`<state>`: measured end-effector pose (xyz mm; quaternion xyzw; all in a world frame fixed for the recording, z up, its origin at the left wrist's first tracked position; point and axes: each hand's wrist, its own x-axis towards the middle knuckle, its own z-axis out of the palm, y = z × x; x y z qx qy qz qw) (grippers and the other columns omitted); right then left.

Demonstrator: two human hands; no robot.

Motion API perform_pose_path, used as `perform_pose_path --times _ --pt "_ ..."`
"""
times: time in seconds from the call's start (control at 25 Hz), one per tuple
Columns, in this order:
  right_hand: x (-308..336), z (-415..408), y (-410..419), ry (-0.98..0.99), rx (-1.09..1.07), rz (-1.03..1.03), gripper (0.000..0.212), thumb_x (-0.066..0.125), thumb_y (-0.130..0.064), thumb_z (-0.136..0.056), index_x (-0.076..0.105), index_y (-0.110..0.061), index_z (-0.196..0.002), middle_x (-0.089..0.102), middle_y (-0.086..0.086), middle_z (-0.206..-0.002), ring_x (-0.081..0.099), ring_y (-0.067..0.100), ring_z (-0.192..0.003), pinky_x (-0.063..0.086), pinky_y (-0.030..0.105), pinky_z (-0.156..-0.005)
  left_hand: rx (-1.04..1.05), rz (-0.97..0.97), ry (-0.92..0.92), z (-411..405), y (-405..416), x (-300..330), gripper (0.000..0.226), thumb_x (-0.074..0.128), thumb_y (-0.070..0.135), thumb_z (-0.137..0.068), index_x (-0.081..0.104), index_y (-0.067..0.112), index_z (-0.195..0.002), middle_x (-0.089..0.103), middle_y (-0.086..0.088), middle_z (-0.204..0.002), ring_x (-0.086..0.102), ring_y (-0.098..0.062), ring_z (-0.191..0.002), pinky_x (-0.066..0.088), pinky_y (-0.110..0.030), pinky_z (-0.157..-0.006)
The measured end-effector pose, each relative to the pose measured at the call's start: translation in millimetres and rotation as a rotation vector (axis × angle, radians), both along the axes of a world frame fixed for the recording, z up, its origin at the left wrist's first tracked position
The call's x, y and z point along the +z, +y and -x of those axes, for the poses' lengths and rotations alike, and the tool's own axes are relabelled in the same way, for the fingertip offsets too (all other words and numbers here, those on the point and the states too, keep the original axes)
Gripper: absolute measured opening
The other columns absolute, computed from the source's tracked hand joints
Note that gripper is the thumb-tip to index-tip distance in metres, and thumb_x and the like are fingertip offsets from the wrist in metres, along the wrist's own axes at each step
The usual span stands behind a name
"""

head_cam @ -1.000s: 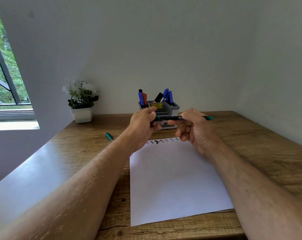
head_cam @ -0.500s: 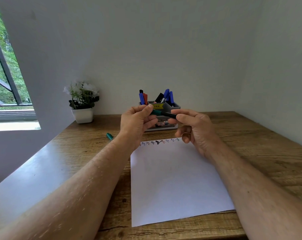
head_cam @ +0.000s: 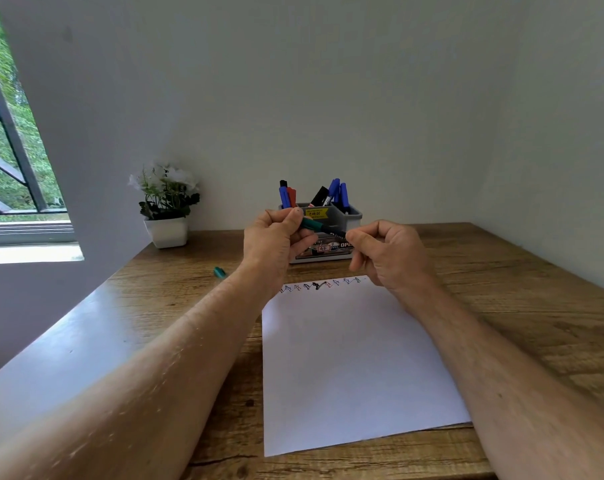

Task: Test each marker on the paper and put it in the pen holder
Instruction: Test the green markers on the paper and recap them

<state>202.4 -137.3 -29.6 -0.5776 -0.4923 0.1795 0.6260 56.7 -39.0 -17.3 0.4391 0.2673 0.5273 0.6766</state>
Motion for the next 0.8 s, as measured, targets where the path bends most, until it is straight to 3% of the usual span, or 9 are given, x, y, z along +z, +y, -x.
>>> perform_pose_path --times 0.16,0.28,0.36,0.44,0.52,0.64,0.8 --pt "0.8 10.4 0.2 -0.052 0.020 0.056 0.015 0.061 -0.026 -0.097 0.062 -0.017 -0.085 0.069 0.007 -0.061 0.041 0.006 -0.033 0.033 0.020 -0.039 -0.011 -0.117 0.045 -4.8 -8.3 0.4 0.036 0.067 0.002 -0.090 0.052 0.009 -0.121 0.067 -0.020 -0.113 0.073 -0.025 -0.093 0.062 -0.035 -0.075" --pt "-1.8 13.4 -1.5 -0.274 -0.117 0.098 0.017 0.053 -0.037 -0.100 0.061 -0.024 -0.093 0.072 -0.001 -0.068 0.057 -0.005 -0.048 0.038 0.014 -0.048 0.080 -0.324 0.160 -12.5 -17.9 8.9 0.055 0.072 0.000 -0.086 0.044 0.016 -0.130 0.064 -0.016 -0.110 0.073 -0.023 -0.093 0.062 -0.040 -0.077" --pt "-5.7 9.9 -2.0 -0.367 -0.231 0.058 0.021 0.045 -0.042 -0.102 0.059 -0.026 -0.101 0.072 -0.005 -0.076 0.063 -0.005 -0.064 0.043 0.016 -0.052 0.207 -0.481 0.241 -15.9 -18.0 20.1 0.055 0.076 0.004 -0.084 0.044 0.021 -0.126 0.065 -0.010 -0.104 0.072 -0.019 -0.089 0.063 -0.038 -0.075" --pt "-7.9 5.4 -1.3 -0.385 -0.304 0.020 0.024 0.041 -0.042 -0.103 0.055 -0.023 -0.106 0.069 -0.005 -0.081 0.066 0.009 -0.072 0.049 0.027 -0.057 0.330 -0.608 0.319 -19.7 -15.8 31.2 0.054 0.077 0.009 -0.084 0.044 0.026 -0.124 0.064 -0.001 -0.096 0.071 -0.012 -0.083 0.062 -0.033 -0.073" --pt "-7.9 4.0 -0.7 -0.421 -0.332 0.028 0.024 0.040 -0.040 -0.103 0.051 -0.019 -0.105 0.066 -0.002 -0.080 0.063 0.012 -0.069 0.043 0.027 -0.053 0.430 -0.687 0.335 -27.7 -13.4 40.7 0.054 0.076 0.010 -0.085 0.044 0.024 -0.125 0.063 0.003 -0.094 0.069 -0.006 -0.076 0.059 -0.022 -0.067" --pt "-7.5 4.2 0.1 -0.486 -0.349 0.081 0.026 0.040 -0.041 -0.103 0.047 -0.017 -0.102 0.060 -0.003 -0.076 0.055 0.004 -0.063 0.031 0.022 -0.047 0.501 -0.785 0.313 -46.9 -4.5 54.5 0.049 0.070 0.005 -0.089 0.042 0.018 -0.127 0.064 0.001 -0.098 0.067 0.003 -0.071 0.052 -0.011 -0.059" --pt "-8.2 3.8 0.7 -0.529 -0.334 0.108 0.025 0.039 -0.044 -0.103 0.043 -0.020 -0.099 0.056 -0.007 -0.073 0.050 0.001 -0.060 0.028 0.024 -0.046 0.602 -0.915 0.451 -76.8 15.7 62.6 0.043 0.065 0.005 -0.092 0.044 0.017 -0.128 0.067 -0.004 -0.105 0.066 -0.002 -0.073 0.058 -0.022 -0.066"
